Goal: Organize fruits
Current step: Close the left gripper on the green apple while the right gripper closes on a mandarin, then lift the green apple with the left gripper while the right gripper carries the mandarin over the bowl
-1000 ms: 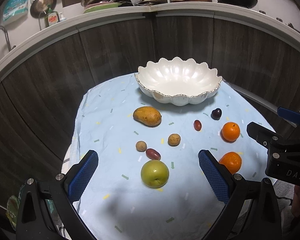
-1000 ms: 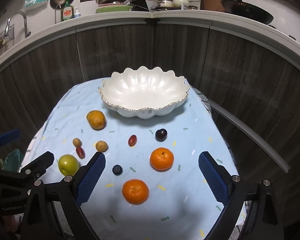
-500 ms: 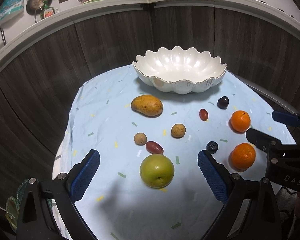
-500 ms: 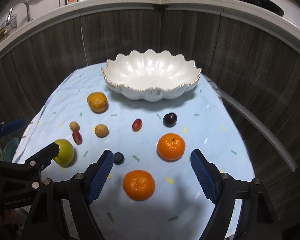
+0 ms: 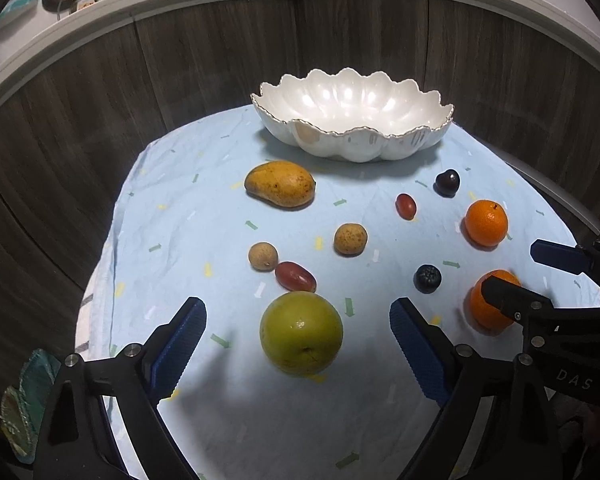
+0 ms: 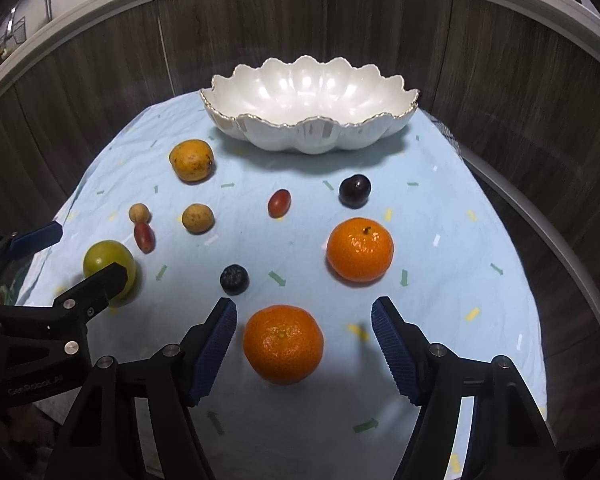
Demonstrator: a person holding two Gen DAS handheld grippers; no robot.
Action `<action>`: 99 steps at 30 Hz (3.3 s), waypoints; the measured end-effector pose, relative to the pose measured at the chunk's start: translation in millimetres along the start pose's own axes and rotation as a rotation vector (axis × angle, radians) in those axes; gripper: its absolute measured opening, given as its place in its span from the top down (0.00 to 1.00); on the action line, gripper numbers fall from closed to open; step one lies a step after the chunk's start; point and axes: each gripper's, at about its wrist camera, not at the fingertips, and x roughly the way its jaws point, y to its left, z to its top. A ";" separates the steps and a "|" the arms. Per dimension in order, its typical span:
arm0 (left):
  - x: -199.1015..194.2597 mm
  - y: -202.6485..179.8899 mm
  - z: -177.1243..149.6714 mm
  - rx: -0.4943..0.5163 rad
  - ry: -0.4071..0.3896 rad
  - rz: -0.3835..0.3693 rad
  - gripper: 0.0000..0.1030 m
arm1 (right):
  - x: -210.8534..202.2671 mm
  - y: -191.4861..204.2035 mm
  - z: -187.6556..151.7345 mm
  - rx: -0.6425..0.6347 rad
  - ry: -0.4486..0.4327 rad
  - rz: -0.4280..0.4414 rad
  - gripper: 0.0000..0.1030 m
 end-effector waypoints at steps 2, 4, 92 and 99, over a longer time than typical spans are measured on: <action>2.8 0.1 -0.5 -0.002 0.007 -0.004 0.10 | 3.6 0.8 -0.3 -0.004 0.009 0.004 0.35; 6.6 0.7 -1.4 -0.006 0.017 -0.008 0.12 | 6.8 1.5 -0.7 -0.006 0.019 0.006 0.37; -27.8 -16.1 96.7 -0.018 -0.061 -0.032 0.54 | -30.9 -34.6 87.9 0.048 -0.138 0.040 0.58; -22.0 -18.2 117.6 -0.017 -0.081 -0.036 0.54 | -27.7 -47.6 109.6 0.055 -0.163 0.026 0.58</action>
